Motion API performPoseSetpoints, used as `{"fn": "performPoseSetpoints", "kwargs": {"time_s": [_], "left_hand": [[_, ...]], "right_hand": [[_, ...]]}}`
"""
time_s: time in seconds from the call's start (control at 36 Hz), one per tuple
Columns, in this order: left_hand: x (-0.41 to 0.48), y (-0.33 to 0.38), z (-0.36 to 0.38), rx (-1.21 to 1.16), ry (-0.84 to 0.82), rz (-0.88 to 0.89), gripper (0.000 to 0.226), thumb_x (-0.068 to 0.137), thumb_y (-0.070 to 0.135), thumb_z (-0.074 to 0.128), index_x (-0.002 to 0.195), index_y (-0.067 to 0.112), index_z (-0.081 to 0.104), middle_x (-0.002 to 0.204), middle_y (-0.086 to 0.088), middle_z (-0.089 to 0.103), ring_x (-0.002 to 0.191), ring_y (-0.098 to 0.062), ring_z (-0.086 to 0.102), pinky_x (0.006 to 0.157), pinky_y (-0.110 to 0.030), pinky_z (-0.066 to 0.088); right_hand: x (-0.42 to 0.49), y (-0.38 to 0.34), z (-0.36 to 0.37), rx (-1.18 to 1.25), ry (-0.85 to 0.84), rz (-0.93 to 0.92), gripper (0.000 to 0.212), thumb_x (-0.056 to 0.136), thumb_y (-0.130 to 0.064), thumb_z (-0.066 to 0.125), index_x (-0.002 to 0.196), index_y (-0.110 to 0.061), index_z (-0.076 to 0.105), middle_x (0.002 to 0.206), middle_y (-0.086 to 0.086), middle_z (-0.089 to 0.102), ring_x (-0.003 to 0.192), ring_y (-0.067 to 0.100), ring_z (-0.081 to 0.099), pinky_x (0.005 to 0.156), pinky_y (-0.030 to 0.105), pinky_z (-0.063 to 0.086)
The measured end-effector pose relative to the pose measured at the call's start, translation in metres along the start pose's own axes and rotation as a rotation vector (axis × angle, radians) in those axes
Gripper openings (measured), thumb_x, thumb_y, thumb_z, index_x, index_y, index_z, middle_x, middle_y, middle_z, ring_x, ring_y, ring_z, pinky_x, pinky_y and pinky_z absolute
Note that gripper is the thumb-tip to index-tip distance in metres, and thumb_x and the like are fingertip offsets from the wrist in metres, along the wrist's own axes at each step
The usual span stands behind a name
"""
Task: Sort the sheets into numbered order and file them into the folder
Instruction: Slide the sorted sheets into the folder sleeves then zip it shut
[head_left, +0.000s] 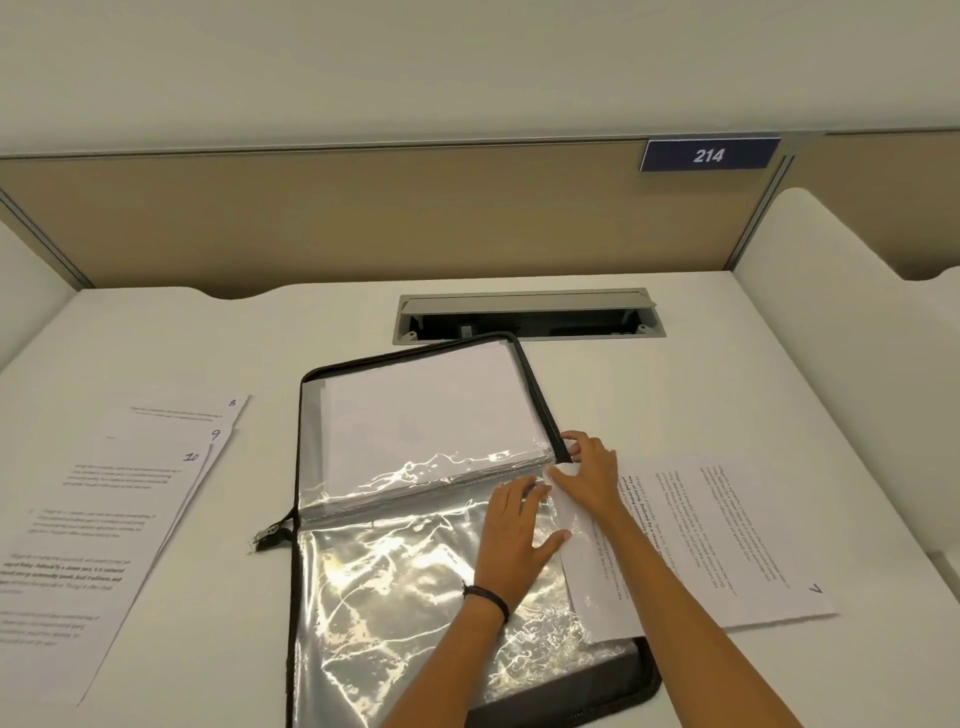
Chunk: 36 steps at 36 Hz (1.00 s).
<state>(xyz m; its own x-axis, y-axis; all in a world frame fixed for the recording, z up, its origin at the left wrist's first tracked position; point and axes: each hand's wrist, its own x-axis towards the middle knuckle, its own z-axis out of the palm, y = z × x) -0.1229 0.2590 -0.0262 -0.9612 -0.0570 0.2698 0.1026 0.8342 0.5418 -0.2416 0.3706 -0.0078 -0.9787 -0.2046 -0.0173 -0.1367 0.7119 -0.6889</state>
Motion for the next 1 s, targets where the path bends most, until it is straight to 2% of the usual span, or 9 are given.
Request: {"fn": "performPoseSetpoints", "kwargs": {"time_s": [0.14,0.22,0.28,0.39,0.53,0.64,0.81,0.89,1.0], "left_hand": [[0.0,-0.001,0.001,-0.008,0.004,0.0,0.056,0.089,0.06,0.048,0.131,0.023,0.048,0.134,0.004,0.045,0.126,-0.014,0.037,0.111,-0.027,0.026],[0.0,-0.001,0.0,0.006,-0.004,0.023,0.058,0.089,0.06,0.048,0.133,0.023,0.046,0.136,0.005,0.045,0.127,-0.015,0.037,0.112,-0.03,0.027],[0.001,-0.001,0.001,0.013,-0.01,0.016,0.062,0.09,0.061,0.046,0.137,0.021,0.045,0.138,0.004,0.046,0.129,-0.016,0.037,0.112,-0.035,0.03],[0.0,-0.002,0.003,0.018,-0.036,-0.014,0.069,0.09,0.067,0.034,0.141,0.021,0.042,0.143,0.003,0.043,0.133,-0.017,0.035,0.114,-0.038,0.029],[0.0,-0.002,0.002,0.01,-0.051,-0.024,0.071,0.09,0.07,0.029,0.14,0.021,0.042,0.144,0.003,0.043,0.133,-0.016,0.034,0.115,-0.036,0.027],[0.0,-0.001,0.0,0.012,-0.068,-0.027,0.072,0.09,0.071,0.03,0.141,0.021,0.042,0.145,0.003,0.042,0.133,-0.016,0.033,0.114,-0.031,0.022],[0.002,-0.003,-0.005,-0.025,-0.084,-0.086,0.064,0.093,0.063,0.033,0.142,0.022,0.042,0.146,0.005,0.041,0.136,-0.015,0.033,0.117,-0.03,0.018],[0.004,-0.004,-0.009,-0.055,-0.105,-0.097,0.057,0.094,0.055,0.041,0.144,0.025,0.039,0.148,0.007,0.039,0.138,-0.013,0.03,0.119,-0.034,0.017],[-0.001,-0.001,-0.019,-0.061,-0.087,-0.091,0.057,0.094,0.056,0.037,0.142,0.025,0.042,0.149,0.007,0.039,0.14,-0.012,0.028,0.119,-0.035,0.016]], "right_hand": [[-0.001,0.0,-0.014,0.008,-0.143,-0.001,0.064,0.076,-0.032,0.076,0.131,-0.022,0.045,0.109,-0.001,0.05,0.105,0.015,0.048,0.107,0.039,0.028],[-0.008,0.001,-0.028,0.128,-0.182,-0.023,0.046,0.082,-0.016,0.07,0.124,-0.021,0.052,0.11,-0.003,0.046,0.108,0.015,0.046,0.103,0.035,0.036],[-0.014,0.003,-0.038,0.193,-0.12,-0.074,0.033,0.087,-0.006,0.063,0.115,-0.023,0.056,0.113,-0.003,0.049,0.11,0.015,0.048,0.101,0.032,0.039],[-0.027,0.023,-0.06,0.173,0.087,-0.119,0.025,0.09,0.001,0.055,0.109,-0.015,0.061,0.114,0.001,0.055,0.11,0.018,0.052,0.1,0.032,0.041],[-0.043,0.053,-0.086,0.05,0.319,0.032,0.03,0.088,0.006,0.054,0.115,-0.003,0.061,0.124,0.018,0.052,0.117,0.031,0.048,0.1,0.035,0.038],[-0.052,0.085,-0.101,-0.072,0.442,0.237,0.035,0.085,0.006,0.057,0.12,0.003,0.059,0.13,0.029,0.047,0.118,0.045,0.044,0.1,0.051,0.039],[-0.061,0.107,-0.111,-0.141,0.42,0.474,0.042,0.09,-0.007,0.057,0.13,0.003,0.05,0.138,0.031,0.039,0.128,0.046,0.037,0.109,0.057,0.023],[-0.063,0.11,-0.112,-0.135,0.407,0.508,0.044,0.09,-0.009,0.057,0.132,0.002,0.048,0.136,0.03,0.042,0.125,0.047,0.04,0.107,0.059,0.026],[-0.074,0.105,-0.12,-0.11,0.437,0.478,0.044,0.09,-0.007,0.058,0.131,0.005,0.048,0.133,0.031,0.045,0.122,0.047,0.043,0.104,0.056,0.03]]}}
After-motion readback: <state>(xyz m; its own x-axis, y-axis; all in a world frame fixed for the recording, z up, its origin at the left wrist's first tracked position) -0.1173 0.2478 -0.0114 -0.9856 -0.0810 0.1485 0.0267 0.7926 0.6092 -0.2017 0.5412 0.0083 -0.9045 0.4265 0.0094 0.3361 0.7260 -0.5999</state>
